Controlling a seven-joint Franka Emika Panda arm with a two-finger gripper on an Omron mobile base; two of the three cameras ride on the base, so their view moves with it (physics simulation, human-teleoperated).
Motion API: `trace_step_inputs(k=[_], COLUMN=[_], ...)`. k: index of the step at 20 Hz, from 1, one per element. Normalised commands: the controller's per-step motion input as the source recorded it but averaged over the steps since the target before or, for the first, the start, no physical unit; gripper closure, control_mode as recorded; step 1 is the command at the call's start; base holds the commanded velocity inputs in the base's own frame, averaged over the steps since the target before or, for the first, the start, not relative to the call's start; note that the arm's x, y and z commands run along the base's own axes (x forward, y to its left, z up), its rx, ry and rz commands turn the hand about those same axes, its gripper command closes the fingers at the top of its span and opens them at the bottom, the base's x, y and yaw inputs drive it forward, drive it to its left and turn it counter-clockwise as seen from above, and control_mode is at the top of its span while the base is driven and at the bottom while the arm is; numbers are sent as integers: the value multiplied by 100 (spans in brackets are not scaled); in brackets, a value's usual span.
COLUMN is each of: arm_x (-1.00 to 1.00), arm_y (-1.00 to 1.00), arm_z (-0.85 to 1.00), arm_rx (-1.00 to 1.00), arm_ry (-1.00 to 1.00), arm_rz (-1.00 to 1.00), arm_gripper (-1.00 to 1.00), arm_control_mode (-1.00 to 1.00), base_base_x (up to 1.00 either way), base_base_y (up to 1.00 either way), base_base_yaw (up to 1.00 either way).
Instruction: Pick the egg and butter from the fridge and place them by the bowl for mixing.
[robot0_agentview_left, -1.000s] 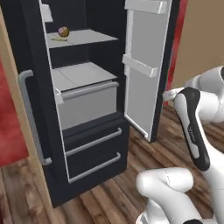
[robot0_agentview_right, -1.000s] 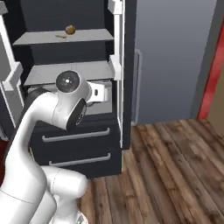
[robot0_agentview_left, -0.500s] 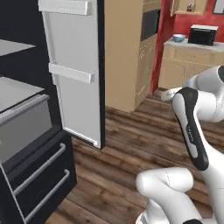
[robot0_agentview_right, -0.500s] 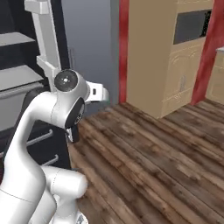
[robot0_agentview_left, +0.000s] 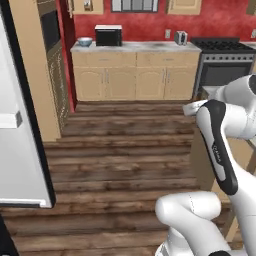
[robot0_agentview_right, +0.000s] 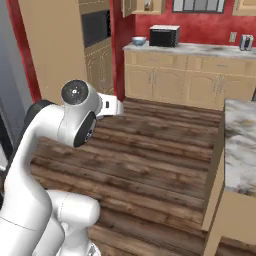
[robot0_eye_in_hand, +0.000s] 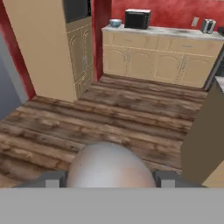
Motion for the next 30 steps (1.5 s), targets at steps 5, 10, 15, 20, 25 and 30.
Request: trace_step_inputs(k=[5,10,15,20,25,30], arm_x=[0,0,0,0,0,0], arm_y=[0,0,0,0,0,0], arm_z=[0,0,0,0,0,0], arm_rx=[0,0,0,0,0,0], arm_ry=[0,0,0,0,0,0], arm_rz=[0,0,0,0,0,0], arm_gripper=[100,100,100,100,100,100], arm_control_mode=[100,100,100,100,100,100], base_base_x=[21,35,34,42,69,80], base_base_y=[22,28,32,36,45,35], base_base_yaw=[-53,-25,-15,-10,1,10])
